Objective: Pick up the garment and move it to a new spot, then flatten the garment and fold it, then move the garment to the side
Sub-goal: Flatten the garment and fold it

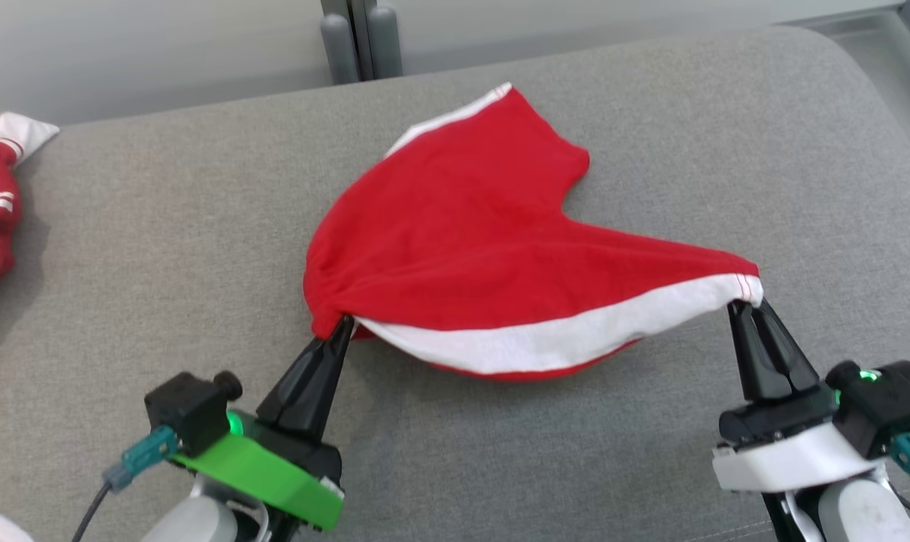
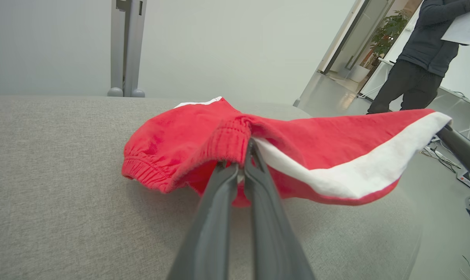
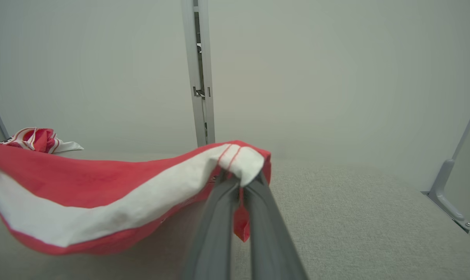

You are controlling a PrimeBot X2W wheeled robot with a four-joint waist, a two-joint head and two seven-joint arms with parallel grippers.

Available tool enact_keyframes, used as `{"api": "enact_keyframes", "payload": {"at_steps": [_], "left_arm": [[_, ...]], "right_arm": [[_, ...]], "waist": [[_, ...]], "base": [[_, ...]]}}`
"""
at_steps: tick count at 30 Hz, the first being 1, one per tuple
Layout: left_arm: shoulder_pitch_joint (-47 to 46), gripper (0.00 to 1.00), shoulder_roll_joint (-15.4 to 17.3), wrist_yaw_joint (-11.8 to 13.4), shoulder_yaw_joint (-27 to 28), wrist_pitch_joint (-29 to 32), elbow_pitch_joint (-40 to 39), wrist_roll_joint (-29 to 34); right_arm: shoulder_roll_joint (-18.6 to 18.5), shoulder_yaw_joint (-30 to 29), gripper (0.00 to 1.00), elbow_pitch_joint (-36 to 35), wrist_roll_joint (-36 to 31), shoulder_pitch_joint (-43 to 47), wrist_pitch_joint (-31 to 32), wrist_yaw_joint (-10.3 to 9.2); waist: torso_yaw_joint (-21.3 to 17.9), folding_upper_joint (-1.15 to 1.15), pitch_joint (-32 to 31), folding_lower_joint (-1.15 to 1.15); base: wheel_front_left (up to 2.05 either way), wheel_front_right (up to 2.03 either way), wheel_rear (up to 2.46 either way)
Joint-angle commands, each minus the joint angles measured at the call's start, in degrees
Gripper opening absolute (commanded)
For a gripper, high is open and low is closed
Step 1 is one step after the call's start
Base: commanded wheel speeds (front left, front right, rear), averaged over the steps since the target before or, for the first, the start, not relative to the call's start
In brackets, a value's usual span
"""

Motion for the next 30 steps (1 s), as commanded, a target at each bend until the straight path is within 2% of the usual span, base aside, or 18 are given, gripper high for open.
{"api": "enact_keyframes", "payload": {"at_steps": [1,5,8,11,15,22,30], "left_arm": [[2.1,0.0,0.8,0.8,0.4,-0.2,-1.4,0.9],[5.9,0.0,1.3,2.8,0.4,-0.2,-5.1,0.4],[7.5,0.0,1.0,3.3,0.1,0.0,-6.3,-0.4],[7.1,0.0,0.0,2.9,-0.5,0.7,-5.7,-1.4],[4.6,0.0,-1.6,1.3,-0.8,2.1,-2.6,-3.5],[-2.7,0.0,-5.7,-2.4,0.0,3.2,5.1,-6.8],[-12.5,0.0,-9.7,-4.9,1.8,4.6,13.9,-11.3]], "right_arm": [[-0.3,-0.3,0.0,-1.3,-0.8,1.9,-0.3,-0.06],[-0.1,-0.8,0.0,-4.3,-1.9,4.7,0.4,-0.06],[-0.2,-1.1,0.0,-5.0,-2.1,5.3,1.1,-0.06],[-0.5,-1.2,0.0,-4.0,-2.4,3.6,1.4,-0.06],[-2.4,-0.3,0.0,0.1,-1.8,-0.2,2.5,-0.06],[-7.0,2.6,0.0,10.6,1.0,-14.2,3.6,-0.06],[-10.6,9.2,0.0,24.8,3.9,-33.7,5.2,-0.06]], "waist": [[0.4,0.0,-2.2,0.0],[0.6,0.0,-2.6,0.0],[1.4,0.0,-1.8,0.0],[2.3,0.0,-0.5,0.0],[3.5,0.0,1.9,0.0],[6.0,0.0,7.2,0.0],[8.5,0.0,12.5,0.0]], "base": [[0.0,0.0,0.0],[0.0,0.0,0.0],[0.0,0.0,0.0],[0.0,0.0,0.0],[0.0,0.0,0.0],[0.0,0.0,0.0],[0.0,0.0,0.0]]}}
